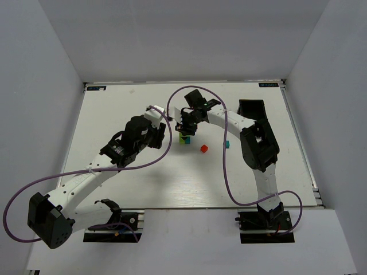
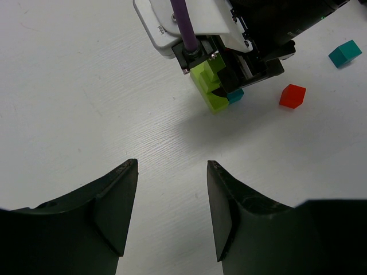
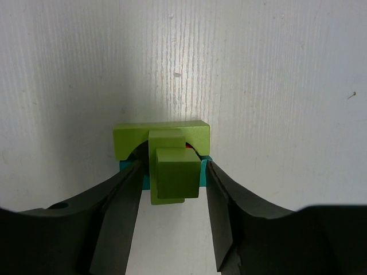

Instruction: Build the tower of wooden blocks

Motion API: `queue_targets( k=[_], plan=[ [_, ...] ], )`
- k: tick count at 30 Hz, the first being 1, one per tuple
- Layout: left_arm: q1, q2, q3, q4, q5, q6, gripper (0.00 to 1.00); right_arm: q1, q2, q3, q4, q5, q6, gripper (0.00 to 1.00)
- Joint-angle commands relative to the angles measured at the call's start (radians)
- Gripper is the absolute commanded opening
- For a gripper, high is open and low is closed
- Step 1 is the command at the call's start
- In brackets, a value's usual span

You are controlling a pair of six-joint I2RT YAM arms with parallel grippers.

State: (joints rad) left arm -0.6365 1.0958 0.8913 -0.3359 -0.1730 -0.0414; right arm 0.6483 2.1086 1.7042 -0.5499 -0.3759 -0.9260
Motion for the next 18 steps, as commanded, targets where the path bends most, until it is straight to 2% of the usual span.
queue_targets(
  k=[1, 18],
  plan=[
    [0.006, -0.022, -0.003, 0.008, -0.006, 0.005, 0.62, -0.001, -0.055, -0.003, 0.007, -0.009, -0.007, 0.53],
    [0.006, -0.022, -0.003, 0.008, -0.006, 0.005, 0.62, -0.003, -0.059, -0.006, -0.004, -0.014, -0.030, 0.48]
  ],
)
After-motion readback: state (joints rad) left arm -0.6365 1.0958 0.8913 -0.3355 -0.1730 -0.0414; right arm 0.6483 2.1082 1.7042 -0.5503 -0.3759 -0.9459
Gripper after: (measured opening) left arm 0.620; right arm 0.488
